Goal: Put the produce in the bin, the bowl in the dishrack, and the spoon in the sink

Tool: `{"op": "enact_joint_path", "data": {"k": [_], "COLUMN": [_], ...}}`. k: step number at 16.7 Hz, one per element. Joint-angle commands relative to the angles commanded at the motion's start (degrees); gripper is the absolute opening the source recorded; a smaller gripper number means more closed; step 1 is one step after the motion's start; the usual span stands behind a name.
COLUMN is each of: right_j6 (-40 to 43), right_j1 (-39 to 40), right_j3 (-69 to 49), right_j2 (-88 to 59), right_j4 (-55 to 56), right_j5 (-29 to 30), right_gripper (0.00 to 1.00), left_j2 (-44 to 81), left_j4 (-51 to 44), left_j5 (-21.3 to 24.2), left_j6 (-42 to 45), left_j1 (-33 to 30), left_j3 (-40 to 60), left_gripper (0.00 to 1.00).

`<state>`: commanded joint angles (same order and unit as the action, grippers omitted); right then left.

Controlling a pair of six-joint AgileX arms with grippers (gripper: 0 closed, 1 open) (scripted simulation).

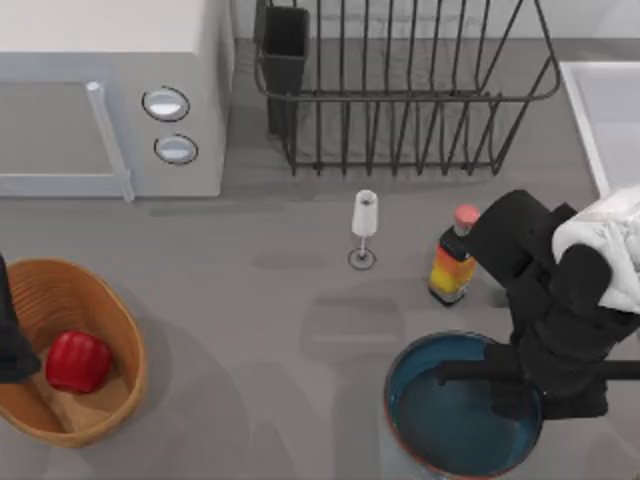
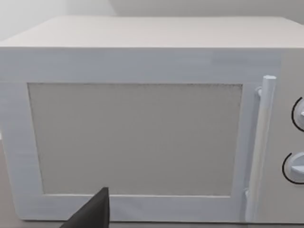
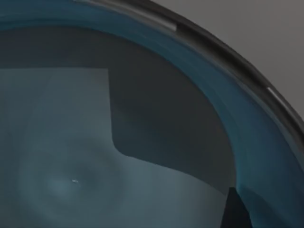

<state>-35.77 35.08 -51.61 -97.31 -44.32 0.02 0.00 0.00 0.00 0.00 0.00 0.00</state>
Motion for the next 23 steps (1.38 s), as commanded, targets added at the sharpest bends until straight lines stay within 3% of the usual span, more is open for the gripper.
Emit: {"op": "enact_joint_path", "data": {"k": [4, 13, 19, 23], "right_j6": [0.0, 0.3, 0.6, 4.7], "right_j1": [0.1, -0.2, 0.2, 3.8], "right_j3": [-2.0, -15.9, -16.2, -19.1], "right_j2": [0.7, 7.7, 7.6, 7.7], "right_j4": [-2.3, -23.6, -23.0, -14.9], "right_j5": [0.0, 0.0, 0.7, 9.2], "right_gripper": [0.00, 0.00, 0.00, 0.00], "left_j2": [0.0, 0.0, 0.0, 0.0], "left_j4": [0.0, 0.0, 0.0, 0.0], "left_j5": [0.0, 0.0, 0.0, 0.0], "left_j6": [0.0, 0.0, 0.0, 0.0], "left_j1": [0.0, 0.0, 0.0, 0.0], "left_j3": [0.0, 0.0, 0.0, 0.0], "left_gripper": [1.00, 1.00, 1.00, 1.00]}}
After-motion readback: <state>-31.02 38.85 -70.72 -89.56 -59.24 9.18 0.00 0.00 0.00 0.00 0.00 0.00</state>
